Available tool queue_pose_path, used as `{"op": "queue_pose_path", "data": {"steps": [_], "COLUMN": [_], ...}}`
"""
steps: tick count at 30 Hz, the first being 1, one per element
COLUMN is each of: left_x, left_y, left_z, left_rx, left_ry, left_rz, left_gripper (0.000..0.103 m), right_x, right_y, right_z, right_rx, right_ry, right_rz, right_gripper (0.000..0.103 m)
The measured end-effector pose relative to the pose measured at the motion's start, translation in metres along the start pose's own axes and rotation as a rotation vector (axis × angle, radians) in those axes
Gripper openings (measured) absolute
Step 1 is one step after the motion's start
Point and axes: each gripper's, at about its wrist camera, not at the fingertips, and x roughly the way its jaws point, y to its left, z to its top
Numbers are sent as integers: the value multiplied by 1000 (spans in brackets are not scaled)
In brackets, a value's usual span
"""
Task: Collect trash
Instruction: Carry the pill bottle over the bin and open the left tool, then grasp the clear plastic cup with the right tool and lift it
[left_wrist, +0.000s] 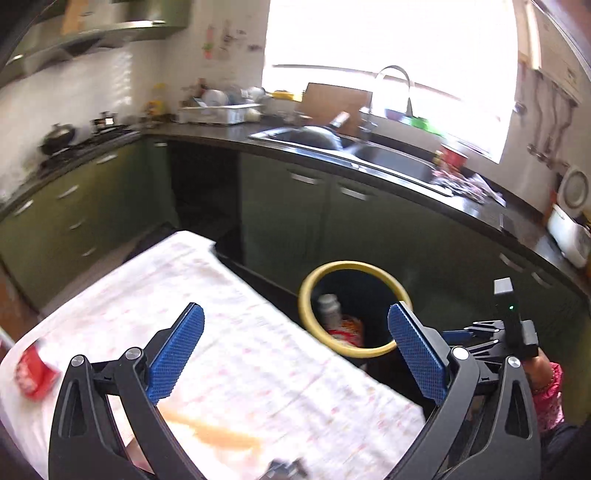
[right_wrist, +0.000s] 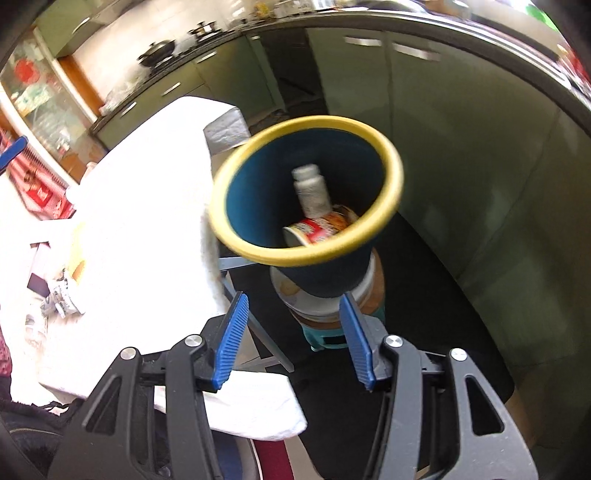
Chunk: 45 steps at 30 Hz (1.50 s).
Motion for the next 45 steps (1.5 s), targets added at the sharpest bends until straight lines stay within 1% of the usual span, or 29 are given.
{"op": "queue_pose_path", "data": {"steps": [2,3,6,7,11,13,14,15,16,18,19,22,26,28,31,37,38,40,41,45], "left_x": [-27,-42,-75,-86,-115,-128,-134,-140,-144,-154,-159,-165,-166,-167,-167,-162,-161,-159,-159,-159], "left_y": [24,38,65,74,106,121,126,133,137,149,155,170,180,183,185,187,187,186,186,183], "left_z": [-14,-22,-45,-55,-87,-106,-115,-123,-131,-145,-153,-171,-183,-187,-186,-186,-187,-186,-186,-187], "left_rx": [-49,-71,-102,-120,-182,-211,-230,-255,-276,-327,-347,-402,-439,-448,-454,-459,-459,-458,-457,-458], "left_ry": [-26,-40,-61,-72,-79,-85,-90,-95,-100,-113,-115,-114,-107,-109,-108,-101,-98,-94,-92,-91], "left_rz": [40,81,173,207,294,314,320,326,331,337,340,354,365,366,366,360,358,356,356,356], "left_gripper": [98,98,98,98,98,98,98,98,98,98,98,98,98,98,98,98,98,98,98,98], "right_x": [3,6,18,23,41,49,52,55,58,66,70,93,123,136,154,168,170,173,174,172], "right_y": [20,31,72,90,161,201,221,240,257,289,302,333,354,361,368,375,375,374,373,370], "right_z": [9,13,31,36,62,75,82,88,93,102,105,113,123,125,125,118,118,120,121,122], "right_rx": [-50,-76,-179,-215,-384,-495,-553,-614,-676,-812,-869,-999,-1074,-1099,-1123,-1168,-1170,-1156,-1144,-1116], "right_ry": [6,12,31,35,37,16,-2,-21,-40,-77,-89,-58,5,43,80,100,101,109,114,90], "right_rz": [9,14,38,49,117,169,198,221,228,209,207,213,209,214,193,145,142,149,158,172], "right_gripper": [50,50,50,50,51,63,66,71,79,88,92,94,94,94,94,93,92,79,79,77]}}
